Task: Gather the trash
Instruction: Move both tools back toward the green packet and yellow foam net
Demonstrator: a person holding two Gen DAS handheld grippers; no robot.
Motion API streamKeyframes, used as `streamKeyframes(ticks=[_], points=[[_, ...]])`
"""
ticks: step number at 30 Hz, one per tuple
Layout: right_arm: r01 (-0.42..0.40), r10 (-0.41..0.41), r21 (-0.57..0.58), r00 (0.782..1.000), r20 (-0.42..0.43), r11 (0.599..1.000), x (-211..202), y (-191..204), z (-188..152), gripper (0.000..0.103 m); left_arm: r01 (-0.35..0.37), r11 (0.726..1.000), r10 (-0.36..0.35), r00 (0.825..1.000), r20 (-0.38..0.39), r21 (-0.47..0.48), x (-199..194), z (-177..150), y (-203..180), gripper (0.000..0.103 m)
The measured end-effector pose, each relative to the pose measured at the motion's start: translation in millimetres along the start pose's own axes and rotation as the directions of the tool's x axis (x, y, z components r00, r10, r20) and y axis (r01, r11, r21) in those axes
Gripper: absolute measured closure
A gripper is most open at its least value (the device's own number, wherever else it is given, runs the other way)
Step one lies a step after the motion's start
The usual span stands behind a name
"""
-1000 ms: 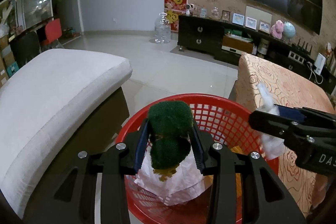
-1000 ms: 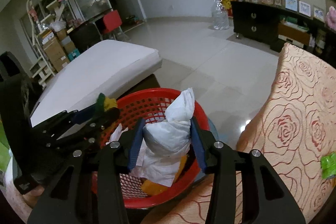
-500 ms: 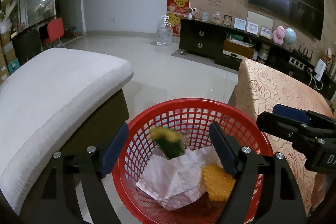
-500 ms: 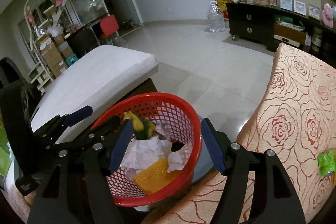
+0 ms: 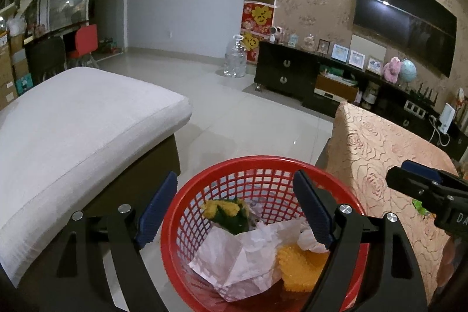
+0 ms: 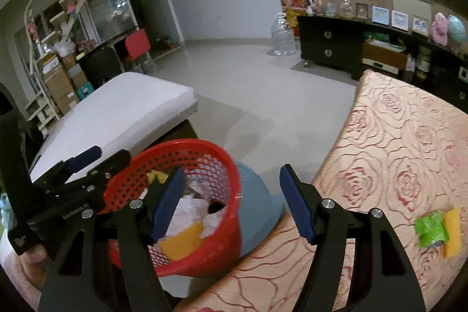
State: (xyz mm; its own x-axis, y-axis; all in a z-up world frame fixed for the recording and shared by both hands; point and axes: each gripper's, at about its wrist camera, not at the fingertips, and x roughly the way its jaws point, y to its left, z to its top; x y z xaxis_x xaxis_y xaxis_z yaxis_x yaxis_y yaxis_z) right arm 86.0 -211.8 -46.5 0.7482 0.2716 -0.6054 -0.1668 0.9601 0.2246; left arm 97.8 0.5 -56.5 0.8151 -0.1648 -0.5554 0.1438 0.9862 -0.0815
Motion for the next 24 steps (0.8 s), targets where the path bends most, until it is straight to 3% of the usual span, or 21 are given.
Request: streamKeyframes(ticks=[13, 19, 24], points=[[0.194, -0.197, 0.064, 0.979, 0.046, 0.979, -48.1, -85.2, -22.3, 0.037, 0.077, 0.992, -0.077, 0.997, -0.005, 0.101, -3.7, -8.8, -56.9, 0.025], [0.343, -0.352, 0.188, 0.936, 0.016, 0.920, -90.2, -164.5, -40.7, 0.037, 0.130, 0.979, -0.127, 0.991, -0.030, 0.156, -2.8, -15.3, -93.8, 0.025], [0.416, -0.431, 0.269, 0.903, -0.007, 0.869, -125.2, -215.4, -58.4, 0.037, 0.211, 0.960, -0.200, 0.977, -0.079, 0.186, -2.2, -16.8, -134.0, 0.025]])
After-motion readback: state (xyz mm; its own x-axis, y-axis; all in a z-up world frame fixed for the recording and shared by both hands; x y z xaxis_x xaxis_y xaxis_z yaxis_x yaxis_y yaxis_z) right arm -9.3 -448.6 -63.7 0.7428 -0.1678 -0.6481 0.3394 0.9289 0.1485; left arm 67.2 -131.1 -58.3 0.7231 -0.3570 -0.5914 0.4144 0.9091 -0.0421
